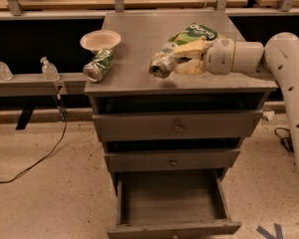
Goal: Pick 7up can from bottom drawer and place on counter
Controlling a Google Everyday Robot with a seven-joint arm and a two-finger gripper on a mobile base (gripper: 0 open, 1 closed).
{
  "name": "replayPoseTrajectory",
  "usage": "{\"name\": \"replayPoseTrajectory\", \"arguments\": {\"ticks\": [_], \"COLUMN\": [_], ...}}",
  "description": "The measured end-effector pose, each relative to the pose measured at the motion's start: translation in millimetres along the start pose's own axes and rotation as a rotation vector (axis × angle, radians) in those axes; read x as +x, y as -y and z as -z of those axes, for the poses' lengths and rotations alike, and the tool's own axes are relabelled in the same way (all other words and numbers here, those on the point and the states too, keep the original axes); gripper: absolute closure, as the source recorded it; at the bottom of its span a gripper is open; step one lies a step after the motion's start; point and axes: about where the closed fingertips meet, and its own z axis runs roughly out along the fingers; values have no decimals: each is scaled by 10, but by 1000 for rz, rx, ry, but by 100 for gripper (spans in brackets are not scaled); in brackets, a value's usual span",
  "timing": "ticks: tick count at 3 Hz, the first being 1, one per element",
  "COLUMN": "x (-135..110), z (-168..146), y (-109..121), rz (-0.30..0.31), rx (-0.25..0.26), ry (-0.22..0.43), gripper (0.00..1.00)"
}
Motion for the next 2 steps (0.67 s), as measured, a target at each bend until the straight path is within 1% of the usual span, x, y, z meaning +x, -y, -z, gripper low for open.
{"name": "replayPoseTrajectory", "arguments": {"ticks": [1,2], "x": [-12,-27], "z": [-41,-85], "y": [-55,-60], "rz": [-68,-80], "rx": [-25,-28], "ry": [-4,3], "gripper": [82,51]}}
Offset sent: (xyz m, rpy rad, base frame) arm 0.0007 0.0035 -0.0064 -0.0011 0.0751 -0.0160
